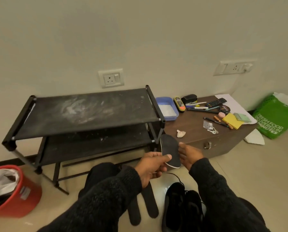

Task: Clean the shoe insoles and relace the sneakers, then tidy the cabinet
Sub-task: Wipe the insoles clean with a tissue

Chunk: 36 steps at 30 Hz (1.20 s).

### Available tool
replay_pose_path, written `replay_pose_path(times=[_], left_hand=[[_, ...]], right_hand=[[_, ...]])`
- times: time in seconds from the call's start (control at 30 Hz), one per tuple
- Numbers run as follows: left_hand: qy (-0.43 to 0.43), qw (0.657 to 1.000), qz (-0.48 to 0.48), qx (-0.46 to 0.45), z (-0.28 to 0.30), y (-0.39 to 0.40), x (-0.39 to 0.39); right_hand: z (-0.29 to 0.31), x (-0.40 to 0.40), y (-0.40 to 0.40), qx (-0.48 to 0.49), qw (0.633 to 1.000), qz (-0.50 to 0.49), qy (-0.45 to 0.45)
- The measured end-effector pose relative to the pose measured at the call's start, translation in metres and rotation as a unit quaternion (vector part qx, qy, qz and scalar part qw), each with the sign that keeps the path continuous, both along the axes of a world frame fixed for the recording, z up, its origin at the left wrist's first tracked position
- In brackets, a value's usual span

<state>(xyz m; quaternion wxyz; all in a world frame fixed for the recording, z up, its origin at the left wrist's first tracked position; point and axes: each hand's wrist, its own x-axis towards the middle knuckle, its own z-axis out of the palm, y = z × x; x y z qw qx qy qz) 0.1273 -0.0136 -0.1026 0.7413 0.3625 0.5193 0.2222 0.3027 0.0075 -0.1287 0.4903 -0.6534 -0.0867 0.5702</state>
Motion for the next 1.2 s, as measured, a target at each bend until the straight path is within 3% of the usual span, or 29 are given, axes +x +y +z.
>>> replay_pose_path(times=[0.33,0.6,0.73,0.9,1.13,1.2], left_hand=[[-0.078,0.996,0.005,0.031,0.047,-0.073,-0.092],[-0.114,0.984,0.135,0.036,0.059,-0.132,-0.194],[-0.115,0.971,0.208,0.032,0.042,-0.154,-0.237],[-0.086,0.955,0.284,0.018,-0.003,-0.182,-0.282],[0.011,0.922,0.379,-0.080,-0.106,-0.200,-0.312],[0.024,0.907,0.405,-0.114,-0.138,-0.193,-0.315]], right_hand=[[0.053,-0.057,-0.085,0.059,0.997,0.051,0.027],[0.096,-0.159,-0.097,0.099,0.978,0.178,0.045],[0.093,-0.217,-0.101,0.086,0.956,0.282,-0.001],[0.060,-0.286,-0.104,0.014,0.877,0.464,-0.125],[-0.017,-0.347,-0.088,-0.060,0.673,0.665,-0.318],[-0.024,-0.355,-0.078,-0.056,0.631,0.704,-0.322]])
